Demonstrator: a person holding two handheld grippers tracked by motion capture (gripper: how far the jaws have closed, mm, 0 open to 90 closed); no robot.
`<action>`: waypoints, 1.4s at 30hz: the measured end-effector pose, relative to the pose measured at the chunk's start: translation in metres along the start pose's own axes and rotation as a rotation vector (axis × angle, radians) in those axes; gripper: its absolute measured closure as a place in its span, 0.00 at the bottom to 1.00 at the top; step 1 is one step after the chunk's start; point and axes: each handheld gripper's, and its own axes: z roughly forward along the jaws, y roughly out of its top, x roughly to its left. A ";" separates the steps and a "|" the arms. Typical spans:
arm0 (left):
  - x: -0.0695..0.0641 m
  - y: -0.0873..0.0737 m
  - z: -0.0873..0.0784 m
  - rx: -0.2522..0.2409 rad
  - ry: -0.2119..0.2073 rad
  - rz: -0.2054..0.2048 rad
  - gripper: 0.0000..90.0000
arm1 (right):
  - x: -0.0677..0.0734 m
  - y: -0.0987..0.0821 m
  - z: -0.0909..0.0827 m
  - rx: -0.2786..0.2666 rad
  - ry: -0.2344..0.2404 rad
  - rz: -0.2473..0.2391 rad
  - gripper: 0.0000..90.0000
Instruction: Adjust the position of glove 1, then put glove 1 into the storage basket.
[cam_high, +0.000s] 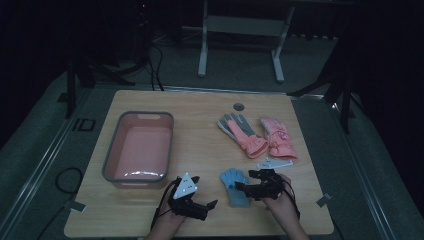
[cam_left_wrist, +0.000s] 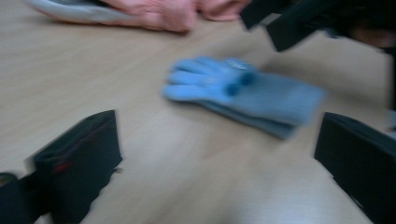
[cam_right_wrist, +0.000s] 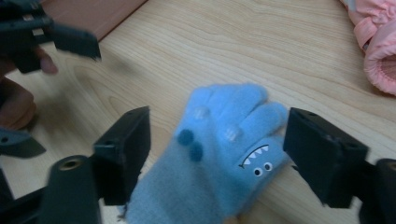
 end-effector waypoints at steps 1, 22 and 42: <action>-0.002 0.001 0.001 0.006 -0.016 0.007 0.06 | -0.002 0.001 -0.001 0.001 0.009 -0.004 0.25; -0.036 0.019 0.048 0.146 -0.199 0.367 0.25 | -0.020 0.011 0.021 0.066 0.004 0.004 0.29; -0.043 0.021 0.077 0.250 -0.146 0.591 0.62 | -0.012 -0.001 0.052 0.139 -0.075 -0.075 0.40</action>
